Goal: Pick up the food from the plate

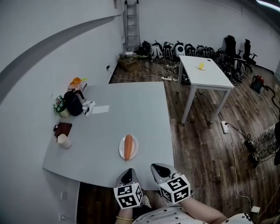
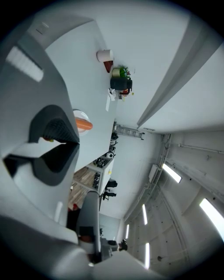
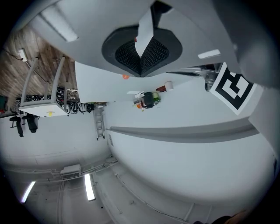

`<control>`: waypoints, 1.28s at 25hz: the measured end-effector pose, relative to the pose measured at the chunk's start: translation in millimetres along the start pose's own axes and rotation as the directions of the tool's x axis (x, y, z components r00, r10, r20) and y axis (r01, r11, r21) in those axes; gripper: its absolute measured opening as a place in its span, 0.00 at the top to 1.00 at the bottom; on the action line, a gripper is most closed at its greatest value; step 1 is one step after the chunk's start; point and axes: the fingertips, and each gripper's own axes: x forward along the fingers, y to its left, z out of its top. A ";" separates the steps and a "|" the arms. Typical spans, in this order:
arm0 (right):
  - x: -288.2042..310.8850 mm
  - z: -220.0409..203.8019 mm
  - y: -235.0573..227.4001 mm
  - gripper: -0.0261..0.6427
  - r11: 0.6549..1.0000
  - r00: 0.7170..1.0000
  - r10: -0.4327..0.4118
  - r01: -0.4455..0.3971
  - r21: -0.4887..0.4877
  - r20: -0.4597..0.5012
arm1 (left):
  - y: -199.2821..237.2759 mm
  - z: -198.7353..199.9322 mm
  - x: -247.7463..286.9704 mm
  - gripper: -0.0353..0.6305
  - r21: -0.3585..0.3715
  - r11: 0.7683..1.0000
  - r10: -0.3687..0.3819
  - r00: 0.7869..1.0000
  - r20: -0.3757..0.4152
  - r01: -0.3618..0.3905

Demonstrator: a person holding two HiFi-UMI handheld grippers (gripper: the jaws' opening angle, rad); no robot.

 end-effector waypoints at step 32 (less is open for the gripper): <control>125.9 -47.5 -42.6 0.96 0.976 0.966 -0.144 0.175 0.130 -0.213 | 88.0 -31.1 251.1 0.63 0.140 0.990 0.072 0.909 -0.411 -0.015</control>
